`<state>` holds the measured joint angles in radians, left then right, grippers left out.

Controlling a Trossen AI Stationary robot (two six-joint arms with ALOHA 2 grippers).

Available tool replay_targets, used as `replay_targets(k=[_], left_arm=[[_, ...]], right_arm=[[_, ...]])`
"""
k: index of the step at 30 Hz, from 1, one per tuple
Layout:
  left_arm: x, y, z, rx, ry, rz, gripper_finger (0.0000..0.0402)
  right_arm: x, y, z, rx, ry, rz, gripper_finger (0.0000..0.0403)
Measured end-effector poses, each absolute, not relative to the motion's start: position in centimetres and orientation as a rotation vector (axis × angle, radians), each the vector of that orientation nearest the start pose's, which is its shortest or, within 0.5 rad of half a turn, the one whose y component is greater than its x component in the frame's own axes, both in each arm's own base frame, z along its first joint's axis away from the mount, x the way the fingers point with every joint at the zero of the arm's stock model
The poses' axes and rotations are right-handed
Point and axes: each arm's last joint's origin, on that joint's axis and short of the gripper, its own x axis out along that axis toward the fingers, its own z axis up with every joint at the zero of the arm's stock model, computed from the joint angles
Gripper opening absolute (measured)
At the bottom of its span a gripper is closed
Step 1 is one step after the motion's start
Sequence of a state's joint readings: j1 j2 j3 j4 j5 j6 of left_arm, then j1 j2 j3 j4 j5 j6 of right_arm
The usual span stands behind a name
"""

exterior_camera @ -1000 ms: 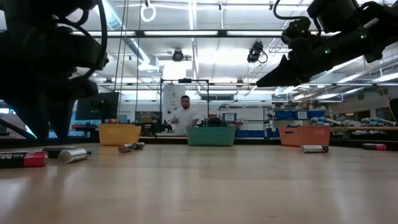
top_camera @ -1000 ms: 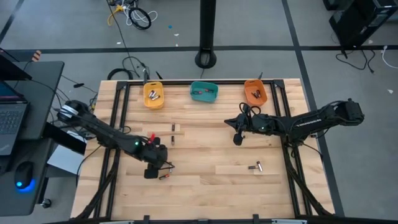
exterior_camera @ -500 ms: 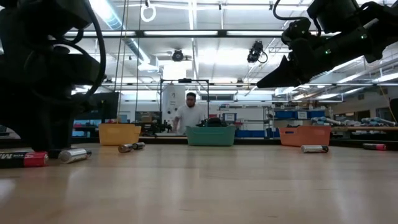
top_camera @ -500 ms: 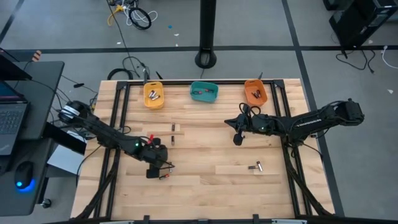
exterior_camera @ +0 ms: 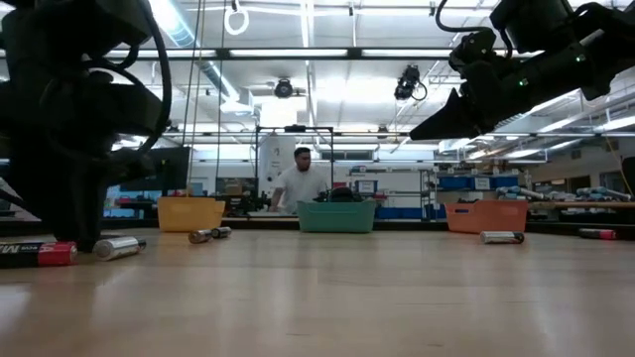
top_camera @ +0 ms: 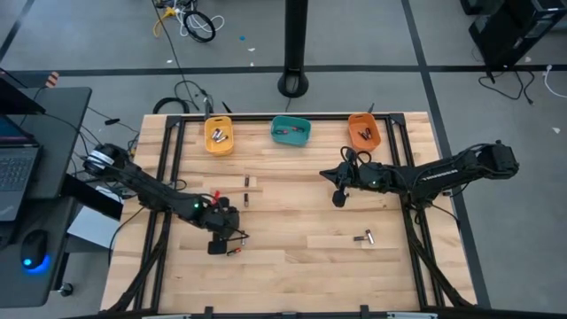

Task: Sort batteries
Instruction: Put the brown battery into the orange bin

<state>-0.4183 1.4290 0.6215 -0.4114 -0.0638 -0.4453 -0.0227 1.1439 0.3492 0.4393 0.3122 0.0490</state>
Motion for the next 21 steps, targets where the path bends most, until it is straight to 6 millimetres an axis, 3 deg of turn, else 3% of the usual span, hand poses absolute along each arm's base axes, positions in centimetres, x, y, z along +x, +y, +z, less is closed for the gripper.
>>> replay_targets(k=[4,12,21], left_arm=[[21.0,-9.3,15.1,-0.1,1.267,-0.044,0.0046],[21.0,-8.2,18.3,-0.104,1.097,0.046,0.0046],[23.4,-4.2,20.4,-0.196,0.483,0.038,0.0046]], right_arm=[[21.4,-1.4,17.8,-0.003,0.345,-0.34,0.0012],[21.4,-1.4,17.7,-0.023,0.355,-0.336,0.0012],[23.3,-1.2,16.9,0.019,0.253,-0.274,0.0012]])
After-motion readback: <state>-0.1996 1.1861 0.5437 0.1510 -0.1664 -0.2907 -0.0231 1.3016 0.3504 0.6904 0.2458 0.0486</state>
